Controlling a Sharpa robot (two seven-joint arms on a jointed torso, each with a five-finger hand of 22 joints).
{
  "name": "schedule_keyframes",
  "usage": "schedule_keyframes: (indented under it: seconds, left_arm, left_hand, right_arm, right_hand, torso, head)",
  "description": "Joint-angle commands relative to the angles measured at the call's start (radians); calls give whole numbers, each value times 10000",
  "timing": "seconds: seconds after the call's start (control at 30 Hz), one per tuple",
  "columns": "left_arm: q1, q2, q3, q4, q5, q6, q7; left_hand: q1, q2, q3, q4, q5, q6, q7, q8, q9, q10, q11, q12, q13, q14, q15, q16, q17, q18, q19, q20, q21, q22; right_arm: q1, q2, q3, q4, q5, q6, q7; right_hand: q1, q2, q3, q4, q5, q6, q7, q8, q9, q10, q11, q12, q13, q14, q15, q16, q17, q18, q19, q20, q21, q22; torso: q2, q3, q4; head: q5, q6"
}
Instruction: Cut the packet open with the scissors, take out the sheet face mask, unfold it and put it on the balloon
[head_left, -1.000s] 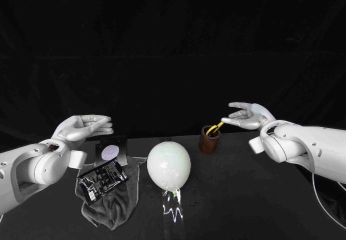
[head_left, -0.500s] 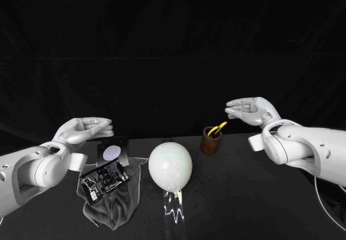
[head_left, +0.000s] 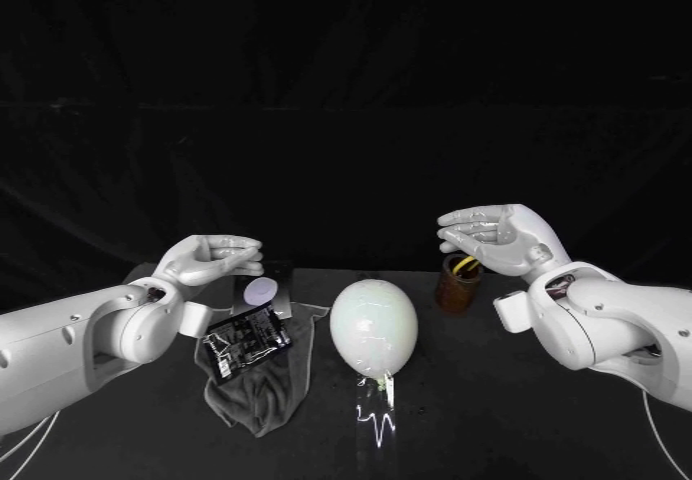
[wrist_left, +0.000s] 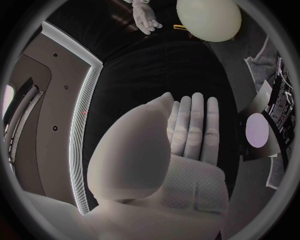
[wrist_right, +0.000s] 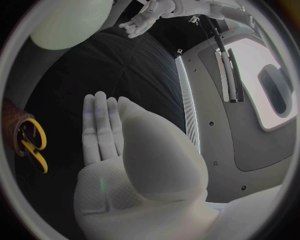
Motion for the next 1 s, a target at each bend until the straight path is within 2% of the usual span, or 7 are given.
schedule_keyframes:
  seconds: [0.03,0.3,0.53,0.63,0.77,0.83,1.0]
  left_arm:
    - [-48,-84,14,105,-1407,-239,-152]
    - [-318,-328,11,186,-3554,-854,-1234]
    - [-616,-338,9,12,-5745,-1202,-1806]
    - [-707,-341,9,-4,-6513,-1424,-1933]
    - [-777,-363,10,31,-7506,-1737,-2193]
    - [-800,-376,10,73,-7966,-1891,-2367]
    - [-900,-399,9,251,-9233,-2332,-2954]
  left_hand:
    - [-215,-362,-46,80,62,-193,36,-114,-47,-216,99,-63,-22,-144,96,-181,-54,-34,-264,101,-160,-81]
    - [-546,-791,-371,96,-15,-492,231,-297,-144,-607,314,-18,5,-967,425,-859,-299,-140,-1330,428,-906,-457]
    - [-604,-719,-944,54,-14,-722,200,-392,-208,-1171,424,-11,-2,-1512,613,-1277,-489,-310,-1925,483,-1397,-722]
    - [-517,-600,-1319,17,-10,-1042,-10,-548,-304,-1495,613,-19,-7,-1866,789,-1539,-637,-550,-3342,495,-2100,-957]
    - [-74,-76,-3247,184,12,-1959,-376,-949,-603,-2750,1012,98,66,-3472,1191,-2371,-1195,-1029,-4800,528,-2804,-1055]
    - [59,-298,-4558,297,3,-3333,-170,-1335,-1111,-3148,1161,-48,-11,-4272,1343,-2585,-1494,-1100,-5058,521,-2921,-1081]
    - [15,-949,-5670,373,26,-4123,502,-1518,-1418,-3731,1284,-26,-8,-5436,1503,-2680,-1920,-1134,-5357,533,-3067,-1094]
  right_arm:
    - [-112,147,-2,169,-1864,404,187]
    - [-433,661,-7,343,-3828,388,-316]
    - [-555,988,-9,249,-4627,100,-572]
    - [-576,1056,-10,172,-4759,-46,-639]
    - [-589,1112,-10,85,-4824,-181,-669]
    - [-592,1131,-10,53,-4835,-219,-656]
    - [-596,1160,-9,-12,-4848,-313,-612]
  right_hand:
    - [-530,-313,700,-262,26,148,5,-105,-133,255,-5,-382,-1,191,23,-379,-160,-60,-233,44,252,179]
    - [-1147,-569,1061,-442,-13,191,6,-182,-217,363,17,-599,4,307,57,-600,-214,-31,-362,104,363,235]
    - [-1608,-745,1201,-408,-153,164,21,-243,-266,347,42,-666,6,258,110,-759,-242,-2,-466,203,259,137]
    - [-1723,-802,1258,-417,-164,150,31,-264,-282,326,56,-674,6,198,138,-831,-257,4,-528,245,187,81]
    - [-1910,-911,1339,-438,-177,74,76,-328,-320,229,106,-688,5,92,199,-954,-280,11,-646,329,45,-30]
    - [-1992,-946,1407,-475,-188,61,93,-347,-336,190,123,-681,8,33,233,-1026,-291,23,-710,376,-41,-100]
    - [-2105,-1000,1508,-548,-217,44,113,-375,-358,140,151,-674,10,-82,285,-1150,-314,29,-838,451,-193,-217]
  torso:
    - [-10,-8,21]
    - [16,-25,15]
    - [30,-39,21]
    - [32,-49,37]
    - [21,-29,13]
    - [22,-23,11]
    - [10,-19,1]
  head:
    - [486,-129]
    - [1427,-406]
    - [1742,-537]
    - [1836,-616]
    - [1999,-740]
    - [2088,-770]
    - [2231,-840]
